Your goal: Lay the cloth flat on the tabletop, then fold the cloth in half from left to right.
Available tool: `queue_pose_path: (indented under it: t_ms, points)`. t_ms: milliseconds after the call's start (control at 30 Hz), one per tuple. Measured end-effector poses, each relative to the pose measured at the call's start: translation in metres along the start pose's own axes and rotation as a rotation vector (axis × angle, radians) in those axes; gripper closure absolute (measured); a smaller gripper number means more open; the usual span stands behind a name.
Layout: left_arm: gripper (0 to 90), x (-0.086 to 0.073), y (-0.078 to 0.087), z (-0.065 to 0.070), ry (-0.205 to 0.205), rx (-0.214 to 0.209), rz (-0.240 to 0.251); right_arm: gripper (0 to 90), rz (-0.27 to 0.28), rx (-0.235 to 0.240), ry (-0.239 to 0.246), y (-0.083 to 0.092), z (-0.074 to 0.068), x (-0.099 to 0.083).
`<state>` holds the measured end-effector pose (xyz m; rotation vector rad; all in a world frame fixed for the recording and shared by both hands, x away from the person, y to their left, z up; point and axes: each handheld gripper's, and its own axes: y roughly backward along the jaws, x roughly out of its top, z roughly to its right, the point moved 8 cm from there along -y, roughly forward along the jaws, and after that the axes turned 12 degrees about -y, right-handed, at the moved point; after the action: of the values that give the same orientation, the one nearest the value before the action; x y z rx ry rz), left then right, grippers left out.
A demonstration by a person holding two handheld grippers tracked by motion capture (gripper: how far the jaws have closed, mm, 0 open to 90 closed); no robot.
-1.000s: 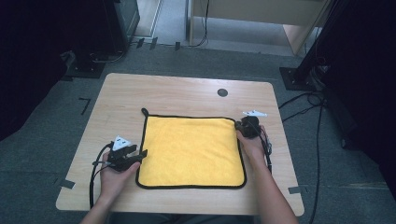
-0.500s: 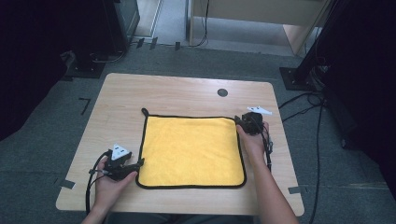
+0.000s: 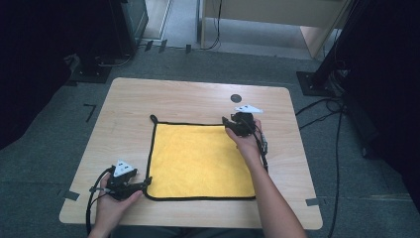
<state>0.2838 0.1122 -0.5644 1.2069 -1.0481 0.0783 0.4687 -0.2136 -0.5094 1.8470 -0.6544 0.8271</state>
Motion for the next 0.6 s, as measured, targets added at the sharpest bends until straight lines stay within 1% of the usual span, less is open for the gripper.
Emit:
queue_pose_path:
  t_ms: [167,233,400,600]
  points:
    - [29.9,-0.008,0.005,0.005,-0.011,0.005,-0.010,56.6,-0.015,0.035,0.027,-0.016,-0.031,-0.001]
    - [29.9,-0.007,0.004,0.006,-0.018,0.011,-0.010,56.6,-0.016,0.046,0.033,-0.022,-0.042,-0.001]
    - [29.2,-0.007,0.001,0.010,-0.059,0.033,-0.007,56.6,-0.026,0.070,0.043,-0.036,-0.067,-0.002]
    - [28.3,-0.007,-0.001,0.012,-0.086,0.057,-0.008,56.4,-0.044,0.092,0.077,-0.050,-0.094,-0.003]
